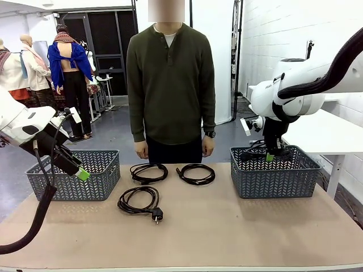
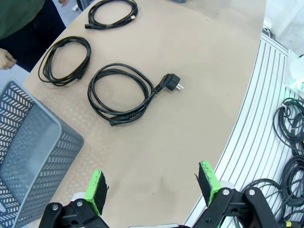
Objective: Organize the cables according to human instructions.
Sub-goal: Pick up a bundle of cables and place it in the basket indicated by the human.
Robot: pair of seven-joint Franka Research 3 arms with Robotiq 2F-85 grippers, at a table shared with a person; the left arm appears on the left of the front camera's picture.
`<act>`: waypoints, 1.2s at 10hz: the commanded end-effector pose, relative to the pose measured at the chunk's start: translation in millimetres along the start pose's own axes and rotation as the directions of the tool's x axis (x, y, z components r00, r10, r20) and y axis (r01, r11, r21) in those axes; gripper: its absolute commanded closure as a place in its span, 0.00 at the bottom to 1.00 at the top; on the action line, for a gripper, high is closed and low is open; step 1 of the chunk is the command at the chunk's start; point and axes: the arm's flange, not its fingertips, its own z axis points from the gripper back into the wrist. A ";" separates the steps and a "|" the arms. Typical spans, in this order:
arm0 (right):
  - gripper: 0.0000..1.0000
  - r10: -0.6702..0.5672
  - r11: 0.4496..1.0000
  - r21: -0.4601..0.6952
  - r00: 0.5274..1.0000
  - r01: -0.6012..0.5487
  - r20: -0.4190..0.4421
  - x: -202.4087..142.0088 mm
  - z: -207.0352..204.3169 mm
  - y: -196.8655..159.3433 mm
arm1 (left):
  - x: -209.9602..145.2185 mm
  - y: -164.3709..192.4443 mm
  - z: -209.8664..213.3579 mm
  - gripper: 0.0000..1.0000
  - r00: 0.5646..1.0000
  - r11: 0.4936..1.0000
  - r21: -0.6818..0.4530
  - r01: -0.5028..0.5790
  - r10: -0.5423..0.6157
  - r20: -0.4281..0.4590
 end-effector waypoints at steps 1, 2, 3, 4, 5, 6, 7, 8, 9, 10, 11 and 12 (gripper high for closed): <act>1.00 0.055 0.998 -0.034 0.998 -0.054 0.021 -7.0 -5.3 -10.8 | -2.3 1.2 -0.2 0.00 1.000 1.000 -0.022 0.005 -0.005 0.015; 1.00 0.060 0.997 -0.041 0.998 -0.059 0.015 -8.6 -10.2 -14.2 | -2.3 1.2 -0.2 0.00 1.000 1.000 -0.022 0.005 -0.005 0.015; 1.00 0.049 0.998 -0.034 0.999 -0.048 0.019 -10.4 -15.1 -17.4 | -2.3 1.2 -0.2 0.00 1.000 1.000 -0.022 0.005 -0.005 0.015; 1.00 0.032 0.999 -0.024 0.999 -0.032 0.013 -11.3 -19.5 -19.3 | -2.3 1.2 -0.2 0.00 1.000 1.000 -0.022 0.005 -0.005 0.015; 1.00 0.026 1.000 -0.014 1.000 -0.025 0.017 -11.6 -22.7 -19.5 | -2.3 1.2 -0.2 0.00 1.000 1.000 -0.022 0.005 -0.005 0.015; 1.00 0.004 1.000 -0.001 1.000 -0.004 0.016 -13.5 -25.2 -21.0 | -2.3 1.2 -0.2 0.00 1.000 1.000 -0.022 0.005 -0.005 0.015; 0.80 -0.004 1.000 -0.002 1.000 0.004 0.016 -15.4 -26.9 -23.1 | -2.3 1.2 -0.2 0.00 1.000 1.000 -0.022 0.005 -0.005 0.015; 0.61 -0.019 1.000 -0.002 1.000 0.019 0.016 -15.9 -28.2 -24.5 | -2.3 1.2 -0.2 0.00 1.000 1.000 -0.022 0.005 -0.005 0.015; 0.41 -0.030 1.000 0.006 0.999 0.030 0.021 -15.5 -28.8 -25.2 | -2.3 1.2 -0.2 0.00 1.000 1.000 -0.022 0.005 -0.005 0.015; 0.21 -0.038 0.999 0.007 0.999 0.038 0.023 -14.7 -27.6 -25.8 | -2.3 1.2 -0.2 0.00 1.000 1.000 -0.022 0.005 -0.005 0.015; 0.02 -0.048 0.999 0.010 0.999 0.048 0.022 -13.5 -24.8 -26.2 | -2.3 1.2 -0.2 0.00 1.000 1.000 -0.022 0.005 -0.005 0.015; 0.00 -0.058 0.998 0.014 0.998 0.058 0.027 -12.4 -20.1 -27.1 | -2.3 1.2 -0.2 0.00 1.000 1.000 -0.022 0.005 -0.005 0.015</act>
